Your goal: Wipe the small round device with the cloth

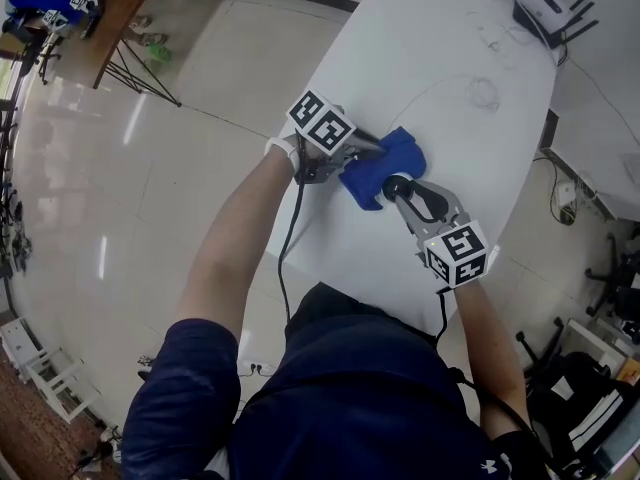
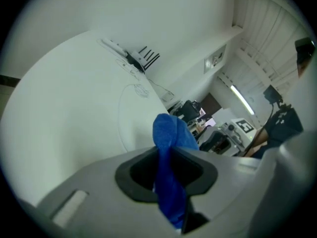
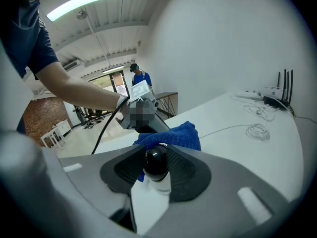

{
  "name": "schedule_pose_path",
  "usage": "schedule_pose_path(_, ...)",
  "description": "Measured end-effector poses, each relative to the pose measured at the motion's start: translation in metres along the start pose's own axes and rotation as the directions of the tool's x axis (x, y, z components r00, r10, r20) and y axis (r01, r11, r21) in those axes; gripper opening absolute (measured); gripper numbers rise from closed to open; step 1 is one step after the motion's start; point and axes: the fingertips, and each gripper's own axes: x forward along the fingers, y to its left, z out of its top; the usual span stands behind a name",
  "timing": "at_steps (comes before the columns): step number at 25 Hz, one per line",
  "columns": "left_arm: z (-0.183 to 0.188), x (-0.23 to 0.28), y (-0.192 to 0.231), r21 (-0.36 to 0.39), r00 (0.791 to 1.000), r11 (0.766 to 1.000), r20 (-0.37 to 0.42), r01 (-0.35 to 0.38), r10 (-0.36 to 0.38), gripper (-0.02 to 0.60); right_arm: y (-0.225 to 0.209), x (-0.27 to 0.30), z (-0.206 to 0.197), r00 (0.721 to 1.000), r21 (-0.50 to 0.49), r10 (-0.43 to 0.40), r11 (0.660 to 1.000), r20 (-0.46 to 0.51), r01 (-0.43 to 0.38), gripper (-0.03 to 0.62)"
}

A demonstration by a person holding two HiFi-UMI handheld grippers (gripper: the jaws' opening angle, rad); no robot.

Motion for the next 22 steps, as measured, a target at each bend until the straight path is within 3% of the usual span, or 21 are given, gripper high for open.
schedule_pose_path(3,0.003,-0.003,0.006,0.066,0.996,0.994,0.026,-0.089,0.087,0.155,0.0,0.0,0.001,1.0,-0.001,0.001,1.0,-0.003,-0.001,0.141)
schedule_pose_path(5,0.006,-0.007,0.008,0.15,0.984,0.973,0.041,-0.178,0.174,0.218,0.0,0.0,0.001,1.0,0.002,0.001,1.0,-0.003,-0.001,0.14)
schedule_pose_path(7,0.01,-0.011,0.004,0.195,0.975,0.956,0.063,-0.221,0.213,0.229,0.0,0.0,0.001,1.0,0.006,-0.002,1.0,-0.001,0.002,0.14)
schedule_pose_path(8,0.011,-0.012,0.001,0.193,0.976,0.958,0.075,-0.215,0.204,0.19,0.0,0.0,0.001,1.0,0.009,-0.003,1.0,0.0,0.003,0.14)
schedule_pose_path(9,0.011,-0.011,-0.001,0.177,0.98,0.965,0.084,-0.191,0.179,0.117,-0.001,0.0,0.001,1.0,0.012,-0.005,1.0,0.0,0.005,0.14)
schedule_pose_path(10,0.009,-0.01,0.0,0.155,0.984,0.974,0.091,-0.166,0.153,0.095,-0.001,0.0,0.001,1.0,0.015,-0.006,1.0,0.0,0.006,0.138)
schedule_pose_path(13,-0.004,-0.004,0.011,0.102,0.986,0.983,0.078,-0.154,0.147,0.132,-0.002,0.001,0.001,1.0,0.025,-0.005,1.0,-0.001,0.005,0.135)
schedule_pose_path(15,-0.01,0.0,0.021,0.018,0.987,0.99,0.074,-0.143,0.141,0.118,-0.004,0.002,0.002,1.0,0.029,-0.005,1.0,0.001,0.005,0.132)
schedule_pose_path(17,-0.009,0.0,0.03,-0.13,0.985,0.988,0.14,-0.078,0.096,0.094,-0.004,0.001,0.002,1.0,0.035,-0.005,0.999,0.001,0.005,0.132)
schedule_pose_path(19,-0.004,-0.011,0.039,-0.236,0.966,0.971,0.243,-0.029,0.088,0.094,-0.003,0.001,0.002,1.0,0.042,-0.004,0.999,-0.001,0.004,0.132)
schedule_pose_path(21,-0.002,-0.022,0.04,-0.254,0.947,0.967,0.309,-0.012,0.093,0.123,-0.003,0.001,0.002,1.0,0.042,-0.002,0.999,-0.004,0.002,0.132)
schedule_pose_path(22,-0.001,-0.026,0.037,-0.232,0.944,0.973,0.318,-0.016,0.092,0.17,-0.003,0.001,0.003,1.0,0.042,-0.001,0.999,-0.005,0.001,0.132)
